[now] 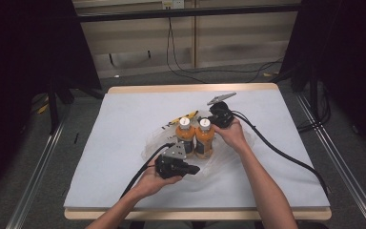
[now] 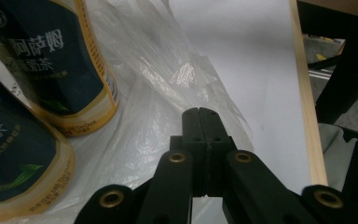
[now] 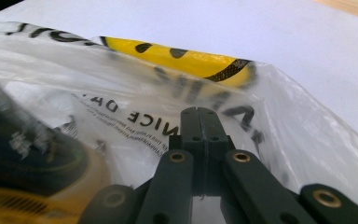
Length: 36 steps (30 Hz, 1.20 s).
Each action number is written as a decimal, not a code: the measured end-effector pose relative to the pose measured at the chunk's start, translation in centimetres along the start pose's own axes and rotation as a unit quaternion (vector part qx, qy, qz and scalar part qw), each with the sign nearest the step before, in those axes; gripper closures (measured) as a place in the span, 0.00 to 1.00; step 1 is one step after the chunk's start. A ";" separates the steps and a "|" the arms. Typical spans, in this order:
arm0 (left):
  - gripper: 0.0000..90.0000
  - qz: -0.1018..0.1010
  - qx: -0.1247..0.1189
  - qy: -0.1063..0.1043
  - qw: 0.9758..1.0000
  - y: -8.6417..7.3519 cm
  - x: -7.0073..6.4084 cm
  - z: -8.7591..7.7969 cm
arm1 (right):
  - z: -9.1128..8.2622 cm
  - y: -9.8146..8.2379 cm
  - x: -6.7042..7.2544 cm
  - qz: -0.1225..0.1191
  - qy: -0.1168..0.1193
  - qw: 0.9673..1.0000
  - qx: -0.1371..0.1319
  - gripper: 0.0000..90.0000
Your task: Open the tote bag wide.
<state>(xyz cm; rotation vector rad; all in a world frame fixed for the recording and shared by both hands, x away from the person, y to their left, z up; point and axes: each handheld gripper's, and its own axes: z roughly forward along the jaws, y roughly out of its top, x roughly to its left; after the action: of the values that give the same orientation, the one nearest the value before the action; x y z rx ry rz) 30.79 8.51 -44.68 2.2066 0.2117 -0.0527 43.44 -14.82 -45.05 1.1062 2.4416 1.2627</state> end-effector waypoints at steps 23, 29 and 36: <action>0.38 -0.032 -0.087 0.127 0.988 -0.9 0.8 -5.7 | -11.8 -4.7 2.9 0.001 -0.030 0.996 -0.088 0.71; 0.25 -0.044 -0.094 0.152 0.983 -2.1 1.0 -8.2 | -14.1 -6.6 4.5 0.001 -0.053 0.994 -0.094 0.45; 0.11 -0.060 -0.100 0.193 0.974 -3.4 -0.3 -10.9 | -16.1 -8.8 5.9 0.004 -0.072 0.993 -0.097 0.26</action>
<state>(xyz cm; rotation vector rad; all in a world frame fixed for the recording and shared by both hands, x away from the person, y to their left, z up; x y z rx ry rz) 29.49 19.17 -40.77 1.9833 0.5424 0.3201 27.18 -24.09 -40.73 1.1136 2.1609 1.3386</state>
